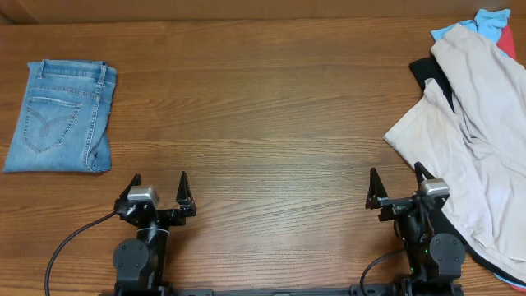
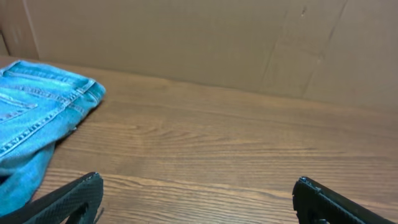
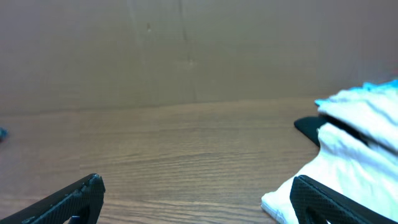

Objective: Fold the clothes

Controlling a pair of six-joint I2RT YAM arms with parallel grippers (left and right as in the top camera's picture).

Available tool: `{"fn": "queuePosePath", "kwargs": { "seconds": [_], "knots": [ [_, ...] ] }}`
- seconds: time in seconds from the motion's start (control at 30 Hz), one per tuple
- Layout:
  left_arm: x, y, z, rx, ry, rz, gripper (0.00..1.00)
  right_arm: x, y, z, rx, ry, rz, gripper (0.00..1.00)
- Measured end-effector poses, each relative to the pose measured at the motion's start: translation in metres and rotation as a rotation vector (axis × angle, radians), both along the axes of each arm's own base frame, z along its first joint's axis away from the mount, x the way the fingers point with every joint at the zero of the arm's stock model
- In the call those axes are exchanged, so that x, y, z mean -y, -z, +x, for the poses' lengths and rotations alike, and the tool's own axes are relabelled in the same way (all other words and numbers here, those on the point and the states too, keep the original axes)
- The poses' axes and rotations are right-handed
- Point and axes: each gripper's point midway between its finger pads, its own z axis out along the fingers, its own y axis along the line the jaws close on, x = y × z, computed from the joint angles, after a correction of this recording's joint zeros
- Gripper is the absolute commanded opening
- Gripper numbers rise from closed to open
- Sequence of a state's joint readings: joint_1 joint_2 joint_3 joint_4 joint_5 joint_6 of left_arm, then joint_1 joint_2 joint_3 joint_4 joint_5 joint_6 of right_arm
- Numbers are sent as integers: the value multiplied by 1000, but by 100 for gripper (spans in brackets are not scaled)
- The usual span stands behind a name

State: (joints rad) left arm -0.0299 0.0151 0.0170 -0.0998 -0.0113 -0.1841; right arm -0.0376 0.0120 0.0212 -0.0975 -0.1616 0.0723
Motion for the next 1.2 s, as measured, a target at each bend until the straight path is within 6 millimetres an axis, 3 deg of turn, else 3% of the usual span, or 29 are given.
{"fn": "queuePosePath", "kwargs": {
  "seconds": [0.17,0.4,0.57,0.67,0.7,0.83,1.0,1.2],
  "knots": [
    [-4,-9,-9,-62,-25,-21,100,4,-1,-1,-20,23,56,100],
    [-9,-65,-17,-38,-55,-20,100,10,-42,-3,-15,66,114,100],
    [-9,-68,-5,-175,-57,-11,100,15,-53,10,-168,98,129,100],
    [-9,-66,5,-296,-57,-2,100,16,-52,24,-303,112,130,100],
    [-8,-69,14,-360,-55,6,100,17,-54,38,-383,117,129,100],
    [-7,-55,19,-585,-47,20,100,18,-38,65,-608,128,110,100],
    [-4,-38,33,-771,-34,22,100,20,3,100,-843,122,54,100],
    [-2,-10,39,-889,-26,20,100,38,67,103,-1047,196,-37,100]
  ]
}}
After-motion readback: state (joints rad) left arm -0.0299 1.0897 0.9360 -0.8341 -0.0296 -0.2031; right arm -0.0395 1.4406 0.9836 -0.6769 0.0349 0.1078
